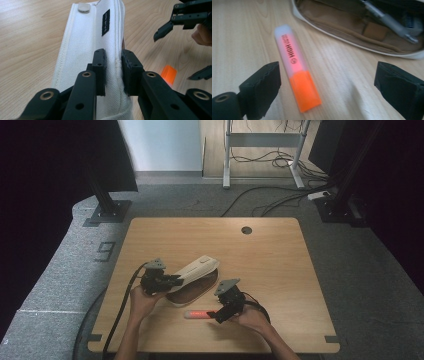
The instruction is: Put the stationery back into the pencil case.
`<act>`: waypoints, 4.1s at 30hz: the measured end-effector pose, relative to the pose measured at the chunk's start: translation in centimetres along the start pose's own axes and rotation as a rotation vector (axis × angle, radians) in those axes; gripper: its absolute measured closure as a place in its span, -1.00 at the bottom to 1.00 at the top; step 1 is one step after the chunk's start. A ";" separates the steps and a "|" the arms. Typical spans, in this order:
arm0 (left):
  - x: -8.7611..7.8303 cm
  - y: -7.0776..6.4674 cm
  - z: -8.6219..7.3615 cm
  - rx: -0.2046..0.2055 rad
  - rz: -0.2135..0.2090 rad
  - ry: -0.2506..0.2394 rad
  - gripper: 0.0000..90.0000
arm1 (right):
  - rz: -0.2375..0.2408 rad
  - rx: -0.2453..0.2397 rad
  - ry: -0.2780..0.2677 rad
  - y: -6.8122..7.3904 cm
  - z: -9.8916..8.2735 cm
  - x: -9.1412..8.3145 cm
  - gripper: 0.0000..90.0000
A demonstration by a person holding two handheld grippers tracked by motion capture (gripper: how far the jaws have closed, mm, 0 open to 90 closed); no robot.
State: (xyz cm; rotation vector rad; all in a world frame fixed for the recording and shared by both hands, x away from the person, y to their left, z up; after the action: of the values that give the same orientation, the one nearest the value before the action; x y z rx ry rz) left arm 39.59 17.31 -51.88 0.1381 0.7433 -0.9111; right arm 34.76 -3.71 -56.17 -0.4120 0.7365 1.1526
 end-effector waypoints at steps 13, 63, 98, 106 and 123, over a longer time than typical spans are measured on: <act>0.0 -0.1 0.0 0.005 0.002 0.002 0.64 | 0.053 -0.064 0.058 1.4 -0.4 2.0 -0.34; -0.1 0.0 0.1 0.001 0.004 -0.003 0.66 | 0.041 -0.062 0.002 0.6 1.2 -0.4 0.46; -0.1 0.0 0.1 0.001 -0.001 -0.001 0.66 | -0.015 -0.062 0.021 -2.9 4.3 3.6 0.46; -0.1 -0.1 0.1 0.003 -0.001 0.001 0.65 | -0.008 -0.077 0.026 -2.8 5.2 5.0 0.46; -0.1 -0.1 0.1 0.006 -0.001 0.004 0.65 | -0.014 -0.064 0.039 -3.0 5.8 6.8 0.29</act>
State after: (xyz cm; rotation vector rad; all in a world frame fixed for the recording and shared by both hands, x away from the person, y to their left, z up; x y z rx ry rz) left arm 39.52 17.26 -51.74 0.1447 0.7443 -0.9147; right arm 40.78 3.50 -57.20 -0.4944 0.7308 1.1597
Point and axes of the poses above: each handheld gripper's, and its own axes: x roughly forward along the jaws, z roughly out of its top, y roughly to its left, the point moved 6 cm from there along x, roughly forward along the jaws, and after that the axes turned 3 degrees about z, right-handed, at the moved point
